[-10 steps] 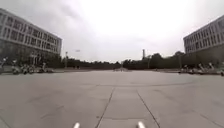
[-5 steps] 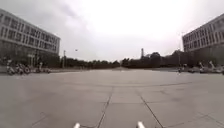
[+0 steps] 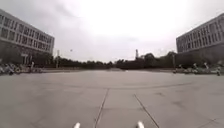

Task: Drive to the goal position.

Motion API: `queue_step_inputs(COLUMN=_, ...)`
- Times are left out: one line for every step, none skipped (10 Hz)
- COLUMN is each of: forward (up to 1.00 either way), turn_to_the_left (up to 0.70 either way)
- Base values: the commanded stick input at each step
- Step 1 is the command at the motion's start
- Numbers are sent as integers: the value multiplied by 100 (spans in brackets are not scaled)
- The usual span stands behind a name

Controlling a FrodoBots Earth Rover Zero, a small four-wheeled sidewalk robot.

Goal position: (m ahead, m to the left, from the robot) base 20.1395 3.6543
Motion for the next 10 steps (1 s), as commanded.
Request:
queue_step_inputs(forward=50, turn_to_the_left=0)
queue_step_inputs(forward=50, turn_to_the_left=0)
queue_step_inputs(forward=50, turn_to_the_left=0)
queue_step_inputs(forward=50, turn_to_the_left=0)
queue_step_inputs(forward=50, turn_to_the_left=0)
queue_step_inputs(forward=50, turn_to_the_left=0)
queue_step_inputs(forward=50, turn_to_the_left=0)
queue_step_inputs(forward=50, turn_to_the_left=0)
queue_step_inputs(forward=50, turn_to_the_left=0)
queue_step_inputs(forward=50, turn_to_the_left=0)
